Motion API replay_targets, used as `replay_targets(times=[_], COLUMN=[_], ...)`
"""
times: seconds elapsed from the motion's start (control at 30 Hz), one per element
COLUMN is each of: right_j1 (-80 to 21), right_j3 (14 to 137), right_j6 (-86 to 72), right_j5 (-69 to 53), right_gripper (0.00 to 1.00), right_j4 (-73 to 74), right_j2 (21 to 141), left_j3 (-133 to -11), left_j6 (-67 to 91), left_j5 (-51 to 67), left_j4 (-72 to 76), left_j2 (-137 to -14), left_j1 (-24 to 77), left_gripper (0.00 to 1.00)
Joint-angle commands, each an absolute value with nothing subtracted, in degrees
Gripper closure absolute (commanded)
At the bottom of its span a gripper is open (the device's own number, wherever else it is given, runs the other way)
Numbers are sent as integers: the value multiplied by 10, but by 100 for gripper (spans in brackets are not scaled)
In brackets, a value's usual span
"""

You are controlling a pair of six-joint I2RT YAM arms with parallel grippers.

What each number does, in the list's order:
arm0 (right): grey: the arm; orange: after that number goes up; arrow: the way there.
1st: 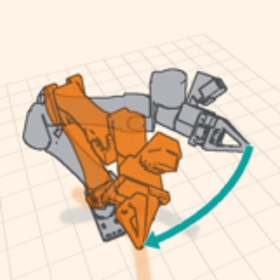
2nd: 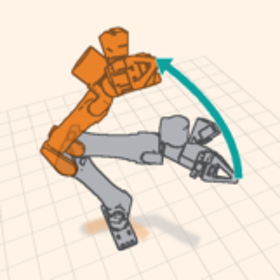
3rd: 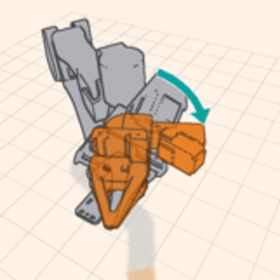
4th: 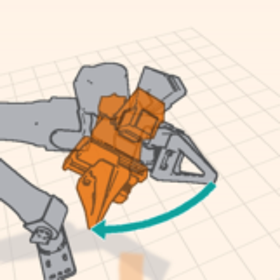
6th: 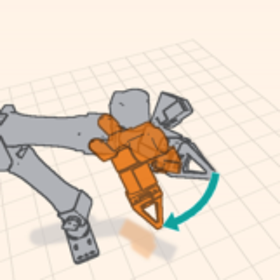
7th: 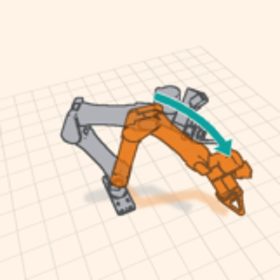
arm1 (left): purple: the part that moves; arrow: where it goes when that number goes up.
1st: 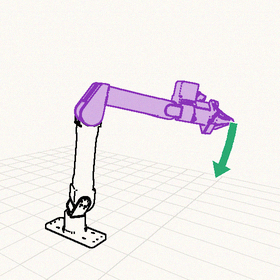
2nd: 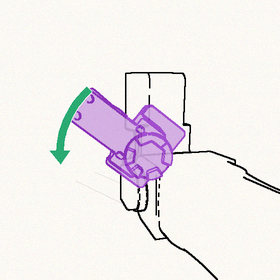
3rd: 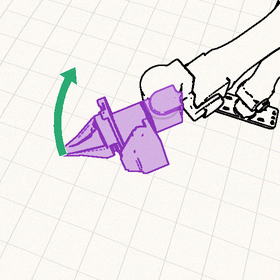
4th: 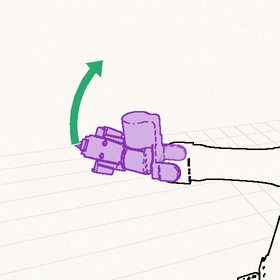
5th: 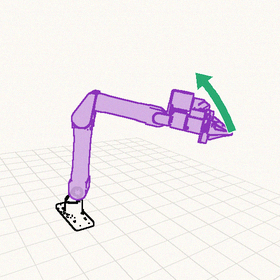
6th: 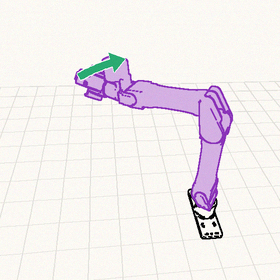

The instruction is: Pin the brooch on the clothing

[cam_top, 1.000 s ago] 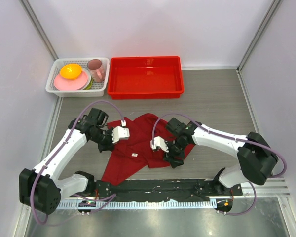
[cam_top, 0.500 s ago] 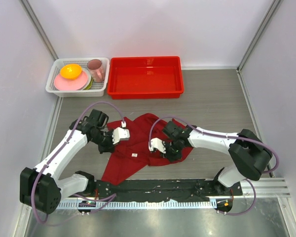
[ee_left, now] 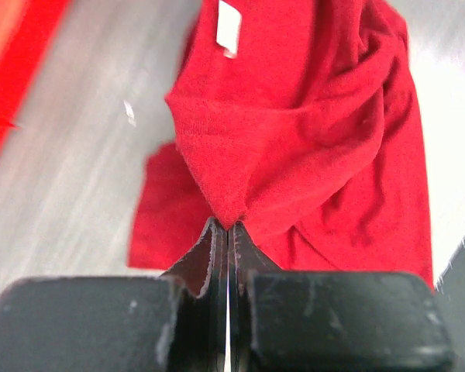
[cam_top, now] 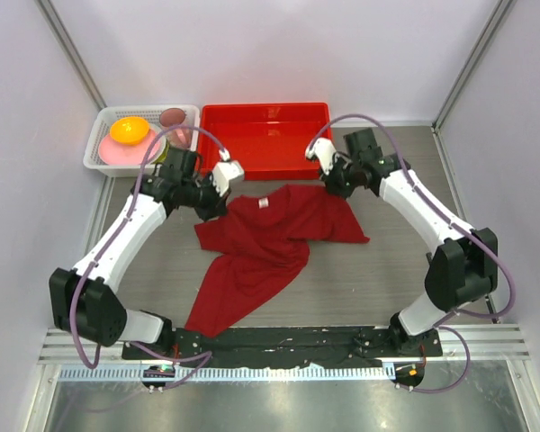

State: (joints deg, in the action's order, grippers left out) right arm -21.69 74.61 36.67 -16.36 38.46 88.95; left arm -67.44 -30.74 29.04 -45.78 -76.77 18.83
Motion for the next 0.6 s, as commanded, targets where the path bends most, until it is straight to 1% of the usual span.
replay_targets(times=[0.0, 0.07, 0.1, 0.13, 0.2, 0.23, 0.27, 0.3, 0.33, 0.37, 0.4, 0.43, 0.5, 0.57], right_j1=[-187, -178, -174, -163, -155, -150, -148, -148, -148, -148, -147, -147, -147, -148], right_j3=[822, 789, 771, 733, 696, 670, 659, 650, 635, 630, 627, 621, 621, 621], right_j6=[337, 358, 374, 381, 388, 388, 387, 386, 384, 381, 378, 372, 366, 360], right_j5=[-181, -173, -162, -158, -150, -148, -148, -148, -155, -158, -161, -165, -167, -170], right_gripper=[99, 99, 99, 99, 99, 99, 99, 99, 99, 99, 99, 99, 99, 99], right_j4=[411, 409, 399, 392, 368, 359, 352, 341, 338, 335, 331, 331, 330, 330], right_j2=[914, 890, 879, 862, 847, 842, 831, 825, 821, 815, 812, 812, 814, 816], left_j3=[-760, -729, -710, -662, -604, -576, -550, -545, -544, -545, -544, -544, -534, -519], left_j6=[-278, -357, -394, -462, -464, -436, -428, -424, -416, -414, -415, -417, -438, -469], left_j5=[335, 373, 365, 320, 290, 292, 280, 266, 252, 251, 260, 272, 284, 290], left_j4=[-413, -440, -465, -515, -512, -482, -476, -481, -487, -490, -493, -489, -482, -474], left_j2=[-787, -760, -747, -729, -709, -693, -691, -693, -694, -693, -690, -686, -675, -659], left_j1=[177, 211, 247, 344, 414, 423, 421, 420, 411, 399, 384, 355, 334, 333], left_gripper=[100, 100, 100, 100, 100, 98, 92, 84, 78, 67, 61, 53, 51, 52])
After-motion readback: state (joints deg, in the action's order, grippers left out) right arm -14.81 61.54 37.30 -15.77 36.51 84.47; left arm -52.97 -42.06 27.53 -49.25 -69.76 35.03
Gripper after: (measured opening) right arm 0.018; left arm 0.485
